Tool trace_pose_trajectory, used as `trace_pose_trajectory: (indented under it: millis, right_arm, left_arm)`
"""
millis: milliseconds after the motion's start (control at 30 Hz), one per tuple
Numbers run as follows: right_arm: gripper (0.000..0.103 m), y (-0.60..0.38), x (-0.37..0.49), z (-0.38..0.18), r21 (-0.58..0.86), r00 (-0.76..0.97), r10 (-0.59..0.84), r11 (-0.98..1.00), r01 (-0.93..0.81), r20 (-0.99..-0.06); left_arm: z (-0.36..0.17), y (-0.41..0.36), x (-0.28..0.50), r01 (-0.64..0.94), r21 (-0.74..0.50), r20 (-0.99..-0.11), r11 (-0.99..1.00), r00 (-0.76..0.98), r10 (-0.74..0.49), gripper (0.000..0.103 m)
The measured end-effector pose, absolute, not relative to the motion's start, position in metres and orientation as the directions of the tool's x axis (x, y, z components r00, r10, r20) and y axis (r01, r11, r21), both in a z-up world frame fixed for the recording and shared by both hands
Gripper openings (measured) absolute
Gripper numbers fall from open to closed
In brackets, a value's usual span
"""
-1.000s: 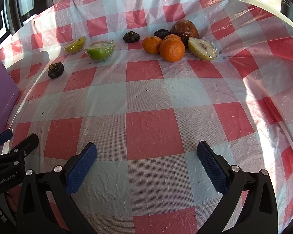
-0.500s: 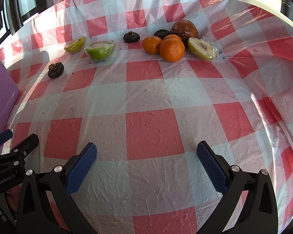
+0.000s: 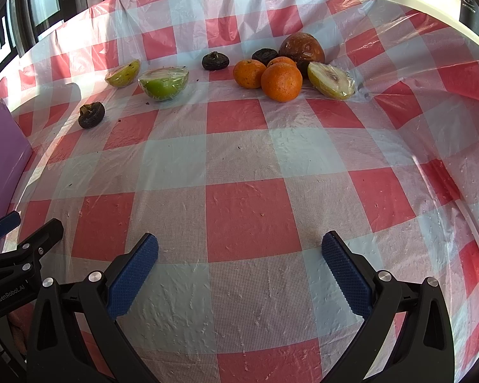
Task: Organize fruits
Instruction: 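Grasp the dark dried fruit with the left gripper while the right grasps the wrapped green half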
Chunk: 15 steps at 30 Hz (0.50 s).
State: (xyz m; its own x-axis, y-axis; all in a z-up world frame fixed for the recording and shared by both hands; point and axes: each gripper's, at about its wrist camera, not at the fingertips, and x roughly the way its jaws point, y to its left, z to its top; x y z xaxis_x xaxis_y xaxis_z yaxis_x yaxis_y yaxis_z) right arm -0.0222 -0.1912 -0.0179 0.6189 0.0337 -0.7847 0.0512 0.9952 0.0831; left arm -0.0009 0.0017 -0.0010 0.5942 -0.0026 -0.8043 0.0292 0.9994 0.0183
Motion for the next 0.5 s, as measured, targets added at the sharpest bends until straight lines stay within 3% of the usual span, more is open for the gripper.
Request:
trace_pose_trajectory:
  millis: [233, 500]
  right_arm:
    - [0.099, -0.190, 0.000, -0.016, 0.076, 0.562, 0.098, 0.995, -0.062, -0.822]
    - [0.099, -0.184, 0.020, -0.015, 0.073, 0.506, 0.119, 0.991, -0.111, -0.854]
  left_arm:
    - [0.003, -0.005, 0.025, 0.038, 0.042, -0.836, 0.998, 0.548, 0.014, 0.102]
    - [0.009, -0.020, 0.116, 0.103, 0.093, -0.836, 0.990, 0.548, 0.021, 0.101]
